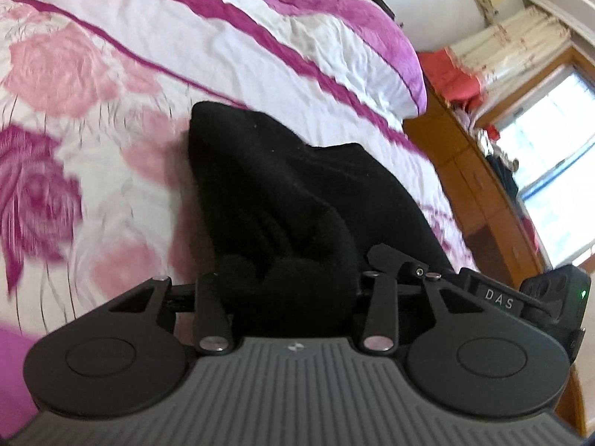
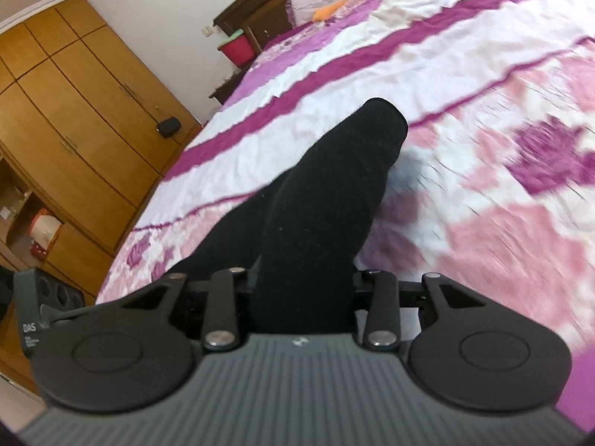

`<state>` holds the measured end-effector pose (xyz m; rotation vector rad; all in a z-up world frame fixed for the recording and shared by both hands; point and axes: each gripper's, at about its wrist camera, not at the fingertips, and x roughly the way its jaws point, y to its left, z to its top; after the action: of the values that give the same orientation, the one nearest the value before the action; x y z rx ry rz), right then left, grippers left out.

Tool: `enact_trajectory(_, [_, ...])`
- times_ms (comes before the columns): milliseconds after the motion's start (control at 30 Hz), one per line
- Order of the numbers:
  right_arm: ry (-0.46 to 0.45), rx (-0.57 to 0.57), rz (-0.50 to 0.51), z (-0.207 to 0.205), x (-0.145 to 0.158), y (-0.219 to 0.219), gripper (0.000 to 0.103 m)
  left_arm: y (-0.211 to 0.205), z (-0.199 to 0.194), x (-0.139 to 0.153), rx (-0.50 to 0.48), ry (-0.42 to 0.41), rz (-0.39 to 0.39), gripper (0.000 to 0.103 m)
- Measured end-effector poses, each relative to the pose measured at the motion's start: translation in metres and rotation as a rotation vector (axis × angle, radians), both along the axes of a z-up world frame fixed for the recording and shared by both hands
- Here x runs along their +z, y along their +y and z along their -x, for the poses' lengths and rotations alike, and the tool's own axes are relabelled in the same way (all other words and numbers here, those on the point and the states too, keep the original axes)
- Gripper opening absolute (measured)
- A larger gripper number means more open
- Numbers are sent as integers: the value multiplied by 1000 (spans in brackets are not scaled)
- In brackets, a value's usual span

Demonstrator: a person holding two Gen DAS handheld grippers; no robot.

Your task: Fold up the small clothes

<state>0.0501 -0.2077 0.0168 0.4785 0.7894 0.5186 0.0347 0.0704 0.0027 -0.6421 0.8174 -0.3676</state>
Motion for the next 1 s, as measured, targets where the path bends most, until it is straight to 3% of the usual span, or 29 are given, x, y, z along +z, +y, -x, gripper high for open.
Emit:
enact_trajectory(100, [16,11,55,14,-17,-4,43,-14,22,-8,1,12,-105,48])
enact_trajectory(167, [9,17,113,18,-33,0,49,-22,32,-17,13,16,-213,54])
enact_trajectory(267, [-44,25,164,26,-48,2,57,-23,42,-25,27,4,-287,61])
enact_trajectory(433, [-85,8,204,41,-35,2,61,-26,57,-13,57,-41,-394,63])
enact_trajectory(700, [-166,-37,284,75,-14,-2,61,-25,82,7,103,-62,-453,64])
enact_trajectory(1000, [-200,-26,317,114,1,-2,62,-42,110,18,135,-44,-631,76])
